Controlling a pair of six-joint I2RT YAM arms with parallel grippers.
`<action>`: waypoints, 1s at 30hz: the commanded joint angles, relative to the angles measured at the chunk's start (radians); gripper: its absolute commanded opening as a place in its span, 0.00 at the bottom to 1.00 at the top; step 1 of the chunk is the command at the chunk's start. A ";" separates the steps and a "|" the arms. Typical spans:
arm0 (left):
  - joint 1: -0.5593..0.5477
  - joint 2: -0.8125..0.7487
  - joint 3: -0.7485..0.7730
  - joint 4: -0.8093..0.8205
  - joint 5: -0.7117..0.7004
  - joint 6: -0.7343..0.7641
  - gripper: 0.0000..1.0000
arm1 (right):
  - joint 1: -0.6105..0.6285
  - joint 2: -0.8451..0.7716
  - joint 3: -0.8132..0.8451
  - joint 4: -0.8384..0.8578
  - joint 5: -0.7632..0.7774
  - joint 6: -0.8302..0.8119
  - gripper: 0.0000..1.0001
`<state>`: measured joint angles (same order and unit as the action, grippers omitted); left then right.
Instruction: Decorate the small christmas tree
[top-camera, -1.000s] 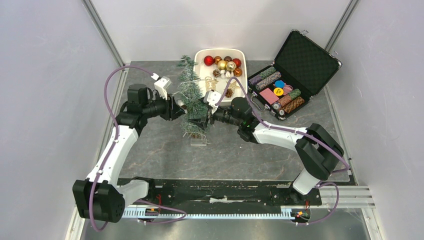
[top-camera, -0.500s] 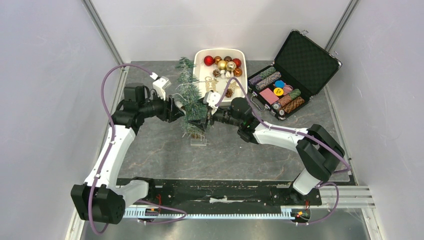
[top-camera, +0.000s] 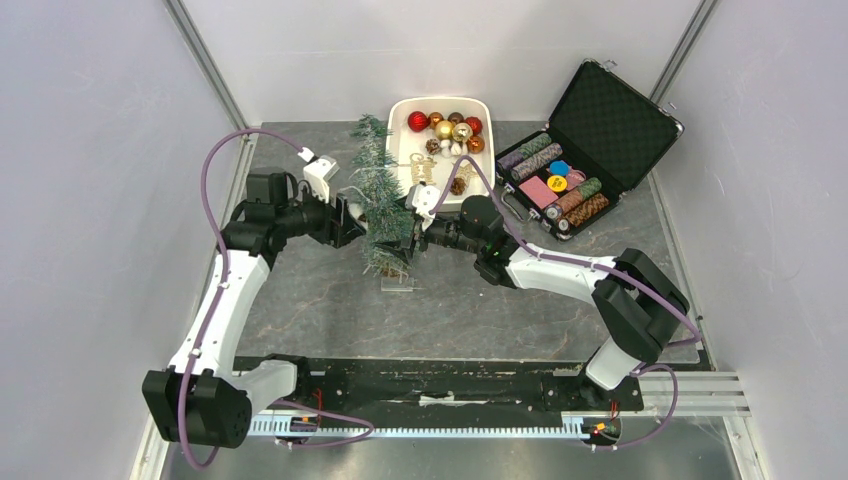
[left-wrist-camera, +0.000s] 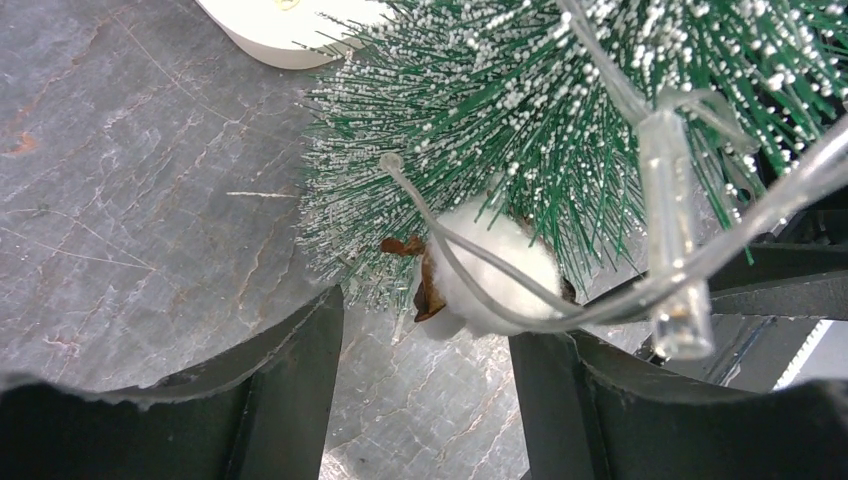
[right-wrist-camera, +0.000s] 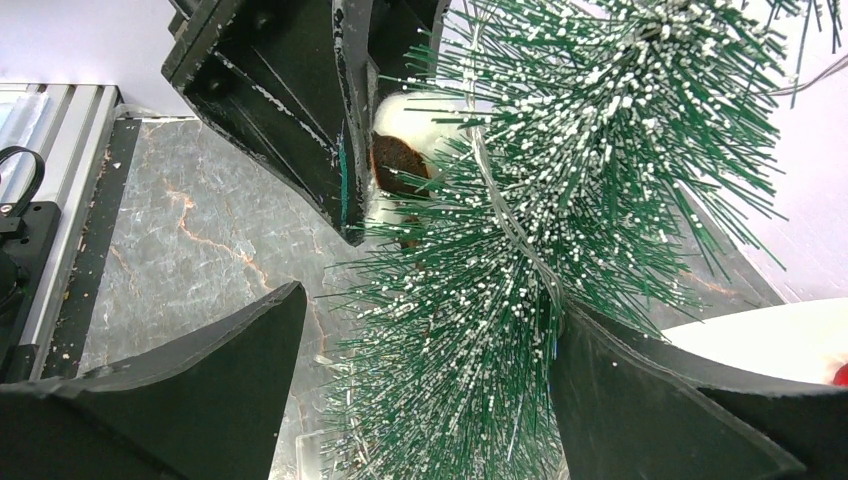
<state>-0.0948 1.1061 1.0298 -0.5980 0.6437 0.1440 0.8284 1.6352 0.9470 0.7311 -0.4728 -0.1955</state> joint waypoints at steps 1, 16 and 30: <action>0.008 -0.020 0.040 -0.016 0.021 0.069 0.69 | 0.008 -0.038 0.004 0.006 -0.009 -0.010 0.86; 0.013 -0.037 0.036 -0.085 0.033 0.123 0.82 | 0.008 -0.044 0.002 -0.002 -0.006 -0.016 0.86; 0.015 -0.046 0.140 -0.400 -0.020 0.303 0.84 | 0.008 -0.083 -0.017 -0.060 0.038 -0.066 0.87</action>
<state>-0.0845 1.0851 1.1065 -0.8608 0.6277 0.3279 0.8295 1.6047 0.9398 0.6823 -0.4637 -0.2287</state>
